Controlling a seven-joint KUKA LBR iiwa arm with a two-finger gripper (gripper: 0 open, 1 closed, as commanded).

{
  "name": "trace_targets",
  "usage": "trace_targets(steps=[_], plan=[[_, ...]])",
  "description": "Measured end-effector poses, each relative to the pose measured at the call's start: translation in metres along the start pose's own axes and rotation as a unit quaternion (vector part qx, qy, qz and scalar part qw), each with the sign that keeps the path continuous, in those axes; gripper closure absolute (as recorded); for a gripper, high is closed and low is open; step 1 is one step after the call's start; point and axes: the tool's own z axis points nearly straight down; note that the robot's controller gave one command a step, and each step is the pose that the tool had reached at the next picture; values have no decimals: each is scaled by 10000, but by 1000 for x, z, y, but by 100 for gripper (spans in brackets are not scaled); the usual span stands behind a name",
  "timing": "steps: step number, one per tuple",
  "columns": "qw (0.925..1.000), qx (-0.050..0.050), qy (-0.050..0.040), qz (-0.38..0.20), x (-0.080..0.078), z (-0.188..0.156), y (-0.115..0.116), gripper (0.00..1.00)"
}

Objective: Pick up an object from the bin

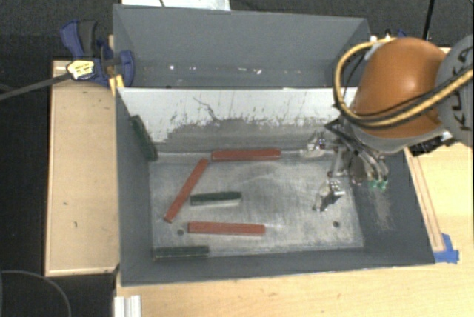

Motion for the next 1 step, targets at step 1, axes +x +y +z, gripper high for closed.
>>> trace_targets(steps=[1], plan=[[9988,-7,24,496,-10,58,50,0]])
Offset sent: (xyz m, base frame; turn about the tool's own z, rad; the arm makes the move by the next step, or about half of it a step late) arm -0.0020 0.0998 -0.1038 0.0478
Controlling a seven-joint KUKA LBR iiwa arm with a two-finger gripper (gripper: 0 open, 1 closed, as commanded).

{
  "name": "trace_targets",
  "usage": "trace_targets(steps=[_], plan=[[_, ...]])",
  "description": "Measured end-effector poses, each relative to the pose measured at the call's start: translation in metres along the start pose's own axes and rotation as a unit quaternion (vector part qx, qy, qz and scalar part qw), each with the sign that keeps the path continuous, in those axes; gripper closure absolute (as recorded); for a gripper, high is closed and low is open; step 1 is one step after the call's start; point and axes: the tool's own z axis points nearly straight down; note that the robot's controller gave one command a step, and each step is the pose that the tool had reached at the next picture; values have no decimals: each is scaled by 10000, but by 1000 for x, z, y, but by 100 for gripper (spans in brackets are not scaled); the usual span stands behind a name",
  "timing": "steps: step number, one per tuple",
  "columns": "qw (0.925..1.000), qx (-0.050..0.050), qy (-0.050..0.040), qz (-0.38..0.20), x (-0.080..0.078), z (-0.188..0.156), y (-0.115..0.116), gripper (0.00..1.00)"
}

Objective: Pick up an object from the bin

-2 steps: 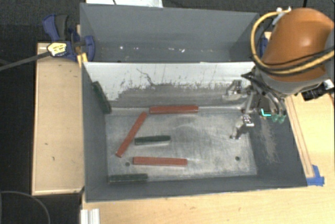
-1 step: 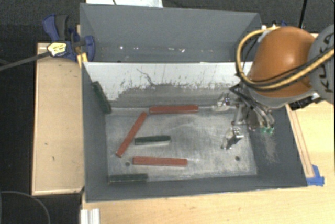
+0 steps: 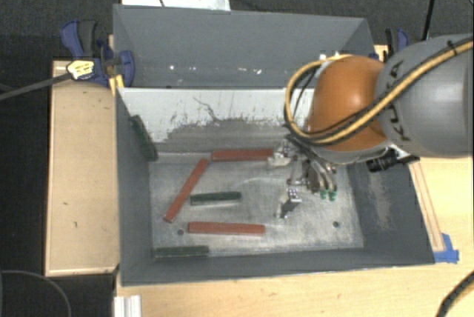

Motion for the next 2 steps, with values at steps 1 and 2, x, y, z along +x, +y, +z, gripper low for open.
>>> trace_targets(steps=[1,2], plan=[[9996,1,27,-264,14,45,49,100],[9996,2,27,-268,14,45,49,0]])
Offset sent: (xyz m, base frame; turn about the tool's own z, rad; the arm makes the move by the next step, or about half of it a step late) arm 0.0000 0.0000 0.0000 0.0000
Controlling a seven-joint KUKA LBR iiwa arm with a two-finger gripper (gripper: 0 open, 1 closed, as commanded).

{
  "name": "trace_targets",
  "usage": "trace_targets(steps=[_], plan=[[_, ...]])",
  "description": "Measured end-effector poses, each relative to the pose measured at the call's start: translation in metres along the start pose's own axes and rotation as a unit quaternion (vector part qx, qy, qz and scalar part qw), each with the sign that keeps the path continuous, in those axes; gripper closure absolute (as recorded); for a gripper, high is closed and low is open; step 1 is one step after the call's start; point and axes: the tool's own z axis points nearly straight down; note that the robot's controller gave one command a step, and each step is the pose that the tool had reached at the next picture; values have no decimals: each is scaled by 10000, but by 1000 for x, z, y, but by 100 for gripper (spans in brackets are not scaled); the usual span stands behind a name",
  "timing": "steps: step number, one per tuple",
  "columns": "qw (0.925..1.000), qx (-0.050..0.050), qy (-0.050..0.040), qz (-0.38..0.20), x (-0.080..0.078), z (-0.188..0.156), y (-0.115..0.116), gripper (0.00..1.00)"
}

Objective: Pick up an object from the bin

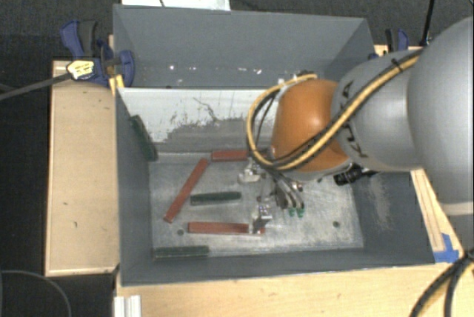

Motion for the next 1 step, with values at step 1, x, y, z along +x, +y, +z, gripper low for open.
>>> trace_targets(steps=[1], plan=[[10000,0,-1,-1,0,0,0,0]])
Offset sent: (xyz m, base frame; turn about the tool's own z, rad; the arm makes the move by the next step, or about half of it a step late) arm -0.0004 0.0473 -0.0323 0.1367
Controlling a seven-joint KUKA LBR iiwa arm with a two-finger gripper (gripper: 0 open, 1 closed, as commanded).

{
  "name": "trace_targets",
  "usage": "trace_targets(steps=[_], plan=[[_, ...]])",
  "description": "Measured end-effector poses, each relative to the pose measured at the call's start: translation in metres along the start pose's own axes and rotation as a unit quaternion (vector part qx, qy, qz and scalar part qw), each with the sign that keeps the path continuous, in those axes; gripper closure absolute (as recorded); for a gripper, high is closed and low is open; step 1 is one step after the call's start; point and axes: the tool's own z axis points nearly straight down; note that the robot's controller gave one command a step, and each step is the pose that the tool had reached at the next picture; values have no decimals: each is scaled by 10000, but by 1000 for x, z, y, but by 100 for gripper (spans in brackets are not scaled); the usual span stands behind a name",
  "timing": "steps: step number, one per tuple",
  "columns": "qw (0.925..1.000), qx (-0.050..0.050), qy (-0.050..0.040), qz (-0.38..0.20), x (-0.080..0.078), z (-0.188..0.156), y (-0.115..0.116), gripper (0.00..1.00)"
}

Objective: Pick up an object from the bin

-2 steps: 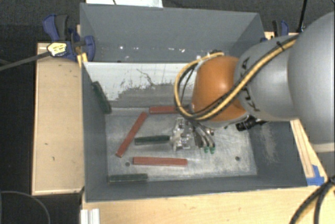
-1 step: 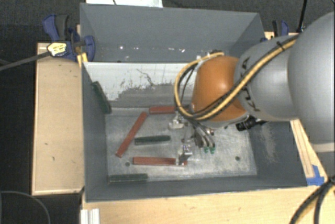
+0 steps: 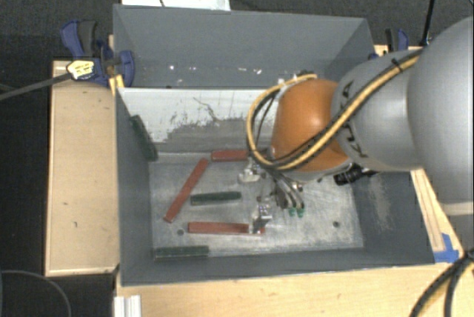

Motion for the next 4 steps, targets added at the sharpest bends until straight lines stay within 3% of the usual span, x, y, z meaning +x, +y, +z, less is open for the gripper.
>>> trace_targets(steps=[1,2,3,4], plan=[[9977,-23,-62,678,-4,25,48,100],[9977,-23,-62,677,-4,25,48,100],[9999,-7,-74,140,-7,26,50,100],[10000,-4,-11,-24,-7,-110,52,100]])
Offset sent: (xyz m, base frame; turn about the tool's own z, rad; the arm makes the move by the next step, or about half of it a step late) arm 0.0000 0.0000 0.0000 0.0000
